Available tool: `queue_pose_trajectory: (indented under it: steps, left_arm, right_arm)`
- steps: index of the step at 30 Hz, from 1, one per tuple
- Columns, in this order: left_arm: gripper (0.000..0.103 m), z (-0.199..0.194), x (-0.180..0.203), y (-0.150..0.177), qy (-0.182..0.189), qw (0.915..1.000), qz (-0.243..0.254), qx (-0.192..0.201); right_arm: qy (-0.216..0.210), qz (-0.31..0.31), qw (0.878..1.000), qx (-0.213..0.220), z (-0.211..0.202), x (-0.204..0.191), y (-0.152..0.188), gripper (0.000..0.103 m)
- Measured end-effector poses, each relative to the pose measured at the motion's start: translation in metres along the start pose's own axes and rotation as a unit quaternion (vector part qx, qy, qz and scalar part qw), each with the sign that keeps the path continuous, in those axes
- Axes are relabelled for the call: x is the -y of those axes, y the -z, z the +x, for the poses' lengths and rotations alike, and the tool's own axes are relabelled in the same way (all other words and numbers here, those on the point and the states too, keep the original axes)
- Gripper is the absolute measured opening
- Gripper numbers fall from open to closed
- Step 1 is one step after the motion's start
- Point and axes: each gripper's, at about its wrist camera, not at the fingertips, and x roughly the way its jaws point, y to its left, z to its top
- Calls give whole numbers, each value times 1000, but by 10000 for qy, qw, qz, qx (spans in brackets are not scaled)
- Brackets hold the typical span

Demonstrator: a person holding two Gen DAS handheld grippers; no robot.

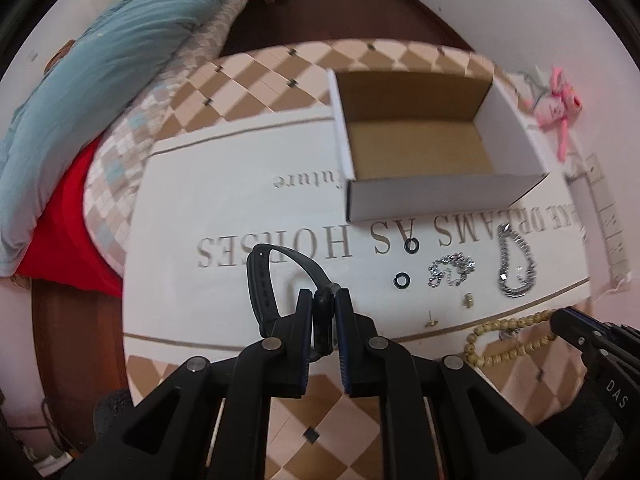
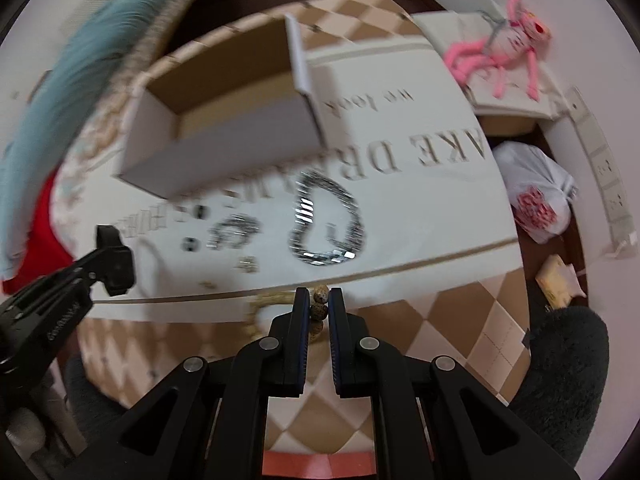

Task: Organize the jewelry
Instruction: 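Lower the left gripper onto the black watch strap and close it, then carry the bead bracelet into the box with the right gripper while the left drops the watch in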

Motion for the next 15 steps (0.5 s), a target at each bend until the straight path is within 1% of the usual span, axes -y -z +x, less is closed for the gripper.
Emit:
queue_pose_trajectory:
  steps: [5, 9, 12, 15]
  left_arm:
    - [9, -36, -22, -3, 222, 9992, -273, 204]
    - [9, -59, -32, -13, 414, 9977, -408, 362]
    - [9, -70, -35, -30, 556, 9962, -469, 489]
    - [9, -75, -32, -52, 695, 9950, -431, 573]
  right_arm:
    - [-381, -312, 9984, 288, -38, -22, -5, 10]
    - [-676, -452, 9954, 516, -67, -30, -23, 10]
    - [-889, -568, 9920, 691, -89, -36, -41, 10]
    - [-977, -682, 9887, 915, -109, -43, -63, 10]
